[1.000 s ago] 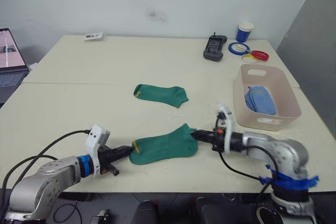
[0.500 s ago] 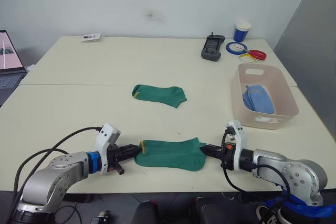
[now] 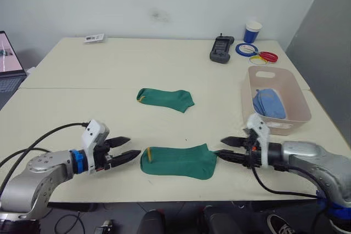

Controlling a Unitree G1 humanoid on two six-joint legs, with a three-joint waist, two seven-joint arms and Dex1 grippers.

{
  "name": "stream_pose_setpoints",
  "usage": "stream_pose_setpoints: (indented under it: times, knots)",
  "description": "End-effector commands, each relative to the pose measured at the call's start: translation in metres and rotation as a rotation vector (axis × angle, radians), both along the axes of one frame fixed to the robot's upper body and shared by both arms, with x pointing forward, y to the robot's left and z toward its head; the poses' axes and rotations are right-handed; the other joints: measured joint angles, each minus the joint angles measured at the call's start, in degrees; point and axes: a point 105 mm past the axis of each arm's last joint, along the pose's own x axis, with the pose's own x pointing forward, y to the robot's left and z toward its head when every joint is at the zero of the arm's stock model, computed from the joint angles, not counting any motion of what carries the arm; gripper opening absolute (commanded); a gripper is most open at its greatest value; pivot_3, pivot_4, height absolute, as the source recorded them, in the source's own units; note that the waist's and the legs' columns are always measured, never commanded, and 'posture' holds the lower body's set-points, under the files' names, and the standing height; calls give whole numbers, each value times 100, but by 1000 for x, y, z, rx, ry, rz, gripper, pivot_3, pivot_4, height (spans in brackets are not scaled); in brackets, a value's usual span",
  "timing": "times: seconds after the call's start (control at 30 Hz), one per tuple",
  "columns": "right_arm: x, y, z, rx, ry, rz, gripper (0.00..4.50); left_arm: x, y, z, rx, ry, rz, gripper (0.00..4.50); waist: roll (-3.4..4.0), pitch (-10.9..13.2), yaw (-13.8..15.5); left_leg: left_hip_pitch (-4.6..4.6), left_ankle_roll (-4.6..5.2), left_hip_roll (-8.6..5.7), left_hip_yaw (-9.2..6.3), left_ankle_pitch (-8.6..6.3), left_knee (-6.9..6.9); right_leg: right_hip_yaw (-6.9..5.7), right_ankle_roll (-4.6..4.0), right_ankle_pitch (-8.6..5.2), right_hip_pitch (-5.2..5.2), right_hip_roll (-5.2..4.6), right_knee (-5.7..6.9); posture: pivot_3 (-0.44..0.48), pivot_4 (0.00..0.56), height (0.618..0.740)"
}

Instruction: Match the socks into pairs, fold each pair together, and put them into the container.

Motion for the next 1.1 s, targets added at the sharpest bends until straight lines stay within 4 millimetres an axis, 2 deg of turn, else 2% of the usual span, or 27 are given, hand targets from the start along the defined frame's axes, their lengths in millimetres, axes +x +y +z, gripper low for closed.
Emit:
stream_pose_setpoints:
  times: [0.03,0.13,0.2,0.27,0.37,0.5,0.6,0.7,0.83,0.9,0.97,1.1]
  knots:
    - [-2,31,-8,-49,-176,227,1936,-9,-37,-4,76,-94,-233,2404,0,0,1,0,0,-1,2,0,-1,3,2,1,2,0,-5,0,150,740]
    - [2,47,-16,-23,-201,287,822,-6,-52,-12,90,-109,-290,1383,-1,-1,3,-17,0,2,7,0,1,8,9,5,-2,-1,-23,0,150,740]
    - [7,59,-29,-1,-174,322,85,-1,-66,-23,109,-113,-334,746,-2,-2,16,-36,0,2,0,0,11,2,11,7,-9,0,-28,0,150,740]
    - [11,66,-45,-16,-158,343,0,2,-80,-34,121,-105,-367,72,-2,-2,21,-39,0,-4,-1,0,18,0,14,9,-8,2,-28,0,150,740]
    - [13,58,-63,-87,-160,360,0,3,-83,-48,145,-63,-348,32,-2,-2,22,-40,0,-3,1,0,22,3,18,12,-6,2,-30,0,150,740]
    - [10,33,-70,-117,-138,324,0,-1,-60,-63,215,-21,-300,32,-2,-5,25,-40,1,3,-2,0,21,1,19,12,-3,0,-35,0,150,740]
    - [4,10,-73,-137,-128,287,0,-5,-40,-63,224,-4,-248,32,0,-9,22,-28,1,4,-4,0,18,-1,18,12,4,1,-33,0,150,740]
    - [-1,-3,-63,-104,-125,258,0,-10,-26,-50,157,1,-205,32,0,-8,4,2,1,7,2,0,14,6,17,12,22,0,-22,0,150,740]
    - [-9,3,-39,-5,-130,269,0,-25,-13,-41,121,10,-221,32,2,-6,-9,19,1,13,1,0,13,5,15,12,32,-2,-8,0,150,740]
    - [-12,9,-33,18,-136,282,0,-31,-11,-39,114,16,-234,32,2,-6,-7,20,1,13,0,0,13,4,15,12,29,-3,-5,0,150,740]
    - [-15,15,-37,3,-131,295,0,-34,-10,-42,137,29,-241,32,2,-5,11,16,1,14,0,0,11,1,12,10,28,-5,-8,0,150,740]
    - [-18,15,-65,-83,-116,301,0,-32,-8,-61,188,40,-207,32,1,-6,42,9,1,11,1,0,11,1,13,10,27,-13,-18,0,150,740]
